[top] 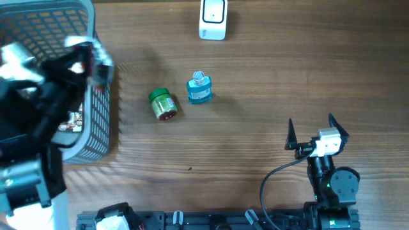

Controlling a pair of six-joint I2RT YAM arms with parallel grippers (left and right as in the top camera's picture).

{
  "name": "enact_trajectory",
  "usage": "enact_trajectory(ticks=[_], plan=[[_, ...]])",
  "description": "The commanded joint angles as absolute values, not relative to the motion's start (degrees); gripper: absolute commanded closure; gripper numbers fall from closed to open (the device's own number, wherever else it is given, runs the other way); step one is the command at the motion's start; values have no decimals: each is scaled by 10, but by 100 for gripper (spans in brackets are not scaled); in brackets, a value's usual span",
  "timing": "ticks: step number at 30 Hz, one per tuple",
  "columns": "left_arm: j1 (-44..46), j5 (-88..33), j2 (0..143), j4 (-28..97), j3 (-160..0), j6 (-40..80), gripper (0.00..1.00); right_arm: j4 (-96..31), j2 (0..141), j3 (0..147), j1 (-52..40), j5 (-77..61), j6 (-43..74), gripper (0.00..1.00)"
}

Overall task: Scan the item barcode
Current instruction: 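Lift the wrench package out of the basket with the left gripper, then carry the package to the table beside the mouthwash and release it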

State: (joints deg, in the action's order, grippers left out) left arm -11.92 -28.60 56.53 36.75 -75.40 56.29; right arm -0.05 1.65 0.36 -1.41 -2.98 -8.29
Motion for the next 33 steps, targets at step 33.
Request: enact_trajectory(ticks=[33], plan=[[459,56,1134,356,-761,566,65,1,17,3,-15,-39,-90,0]])
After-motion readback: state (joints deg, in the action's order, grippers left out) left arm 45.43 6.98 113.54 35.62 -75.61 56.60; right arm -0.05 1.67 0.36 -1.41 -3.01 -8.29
